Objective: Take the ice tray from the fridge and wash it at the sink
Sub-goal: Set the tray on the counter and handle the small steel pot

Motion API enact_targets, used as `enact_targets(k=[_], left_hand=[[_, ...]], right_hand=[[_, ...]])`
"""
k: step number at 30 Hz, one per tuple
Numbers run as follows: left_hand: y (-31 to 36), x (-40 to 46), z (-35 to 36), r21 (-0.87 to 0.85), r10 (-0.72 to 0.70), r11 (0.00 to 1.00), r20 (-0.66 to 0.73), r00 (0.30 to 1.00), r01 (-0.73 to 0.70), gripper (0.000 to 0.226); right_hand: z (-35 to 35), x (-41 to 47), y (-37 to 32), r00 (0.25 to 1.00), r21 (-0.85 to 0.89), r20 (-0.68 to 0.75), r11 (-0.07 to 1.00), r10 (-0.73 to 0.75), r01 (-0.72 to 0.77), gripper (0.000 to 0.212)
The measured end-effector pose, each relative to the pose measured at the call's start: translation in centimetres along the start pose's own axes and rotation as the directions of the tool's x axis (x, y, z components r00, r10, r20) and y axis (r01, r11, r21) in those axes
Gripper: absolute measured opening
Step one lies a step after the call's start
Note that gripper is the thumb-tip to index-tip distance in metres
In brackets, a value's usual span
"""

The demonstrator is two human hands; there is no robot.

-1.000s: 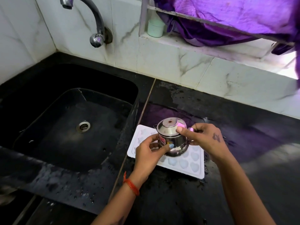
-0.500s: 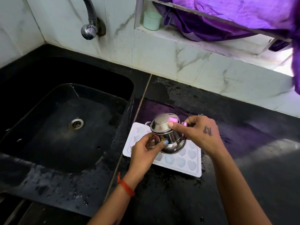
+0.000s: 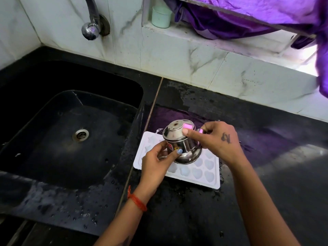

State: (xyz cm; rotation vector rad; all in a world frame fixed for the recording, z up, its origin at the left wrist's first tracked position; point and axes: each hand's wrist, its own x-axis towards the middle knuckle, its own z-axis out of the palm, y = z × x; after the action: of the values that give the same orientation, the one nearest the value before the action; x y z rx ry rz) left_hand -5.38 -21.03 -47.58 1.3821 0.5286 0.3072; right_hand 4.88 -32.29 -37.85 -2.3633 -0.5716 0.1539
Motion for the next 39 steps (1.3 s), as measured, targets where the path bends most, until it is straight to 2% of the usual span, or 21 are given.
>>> enact_targets(k=[6, 11, 17, 26, 32, 39], left_hand=[[0.6, 0.1, 0.0, 0.028, 0.037, 0.999, -0.065, 0.997, -0.035, 0.045], [0.9, 0.2, 0.1, 0.053, 0.037, 0.998, -0.044, 0.998, -0.035, 0.048], [1.1, 0.1, 0.8, 0.011, -0.003, 1.000, 0.030, 1.000, 0.003, 0.045], [1.1, 0.0, 1.3, 0.012, -0.019, 1.000, 0.121, 0.992, 0.017, 0.028], [1.0, -0.2, 1.4, 0.027, -0.020, 1.000, 0.140, 0.990, 0.017, 0.027], [0.9, -0.4, 1.6, 0.042, -0.033, 0.999, 0.137, 0.990, 0.027, 0.025]], right_hand=[[0.2, -0.1, 0.9, 0.993, 0.205, 0.058, 0.973, 0.100, -0.110, 0.049], [-0.3, -0.6, 1.2, 0.988, 0.271, 0.061, 0.951, 0.139, -0.150, 0.044], [-1.2, -0.8, 1.4, 0.991, 0.174, 0.023, 0.976, 0.129, -0.131, 0.063], [-2.0, -1.3, 1.0, 0.997, -0.008, -0.048, 0.998, 0.061, -0.062, 0.063], [-2.1, -1.4, 0.7, 0.996, -0.113, -0.071, 0.992, 0.055, -0.063, 0.060], [-2.2, -1.6, 0.7, 0.996, -0.143, -0.072, 0.988, 0.047, -0.057, 0.059]])
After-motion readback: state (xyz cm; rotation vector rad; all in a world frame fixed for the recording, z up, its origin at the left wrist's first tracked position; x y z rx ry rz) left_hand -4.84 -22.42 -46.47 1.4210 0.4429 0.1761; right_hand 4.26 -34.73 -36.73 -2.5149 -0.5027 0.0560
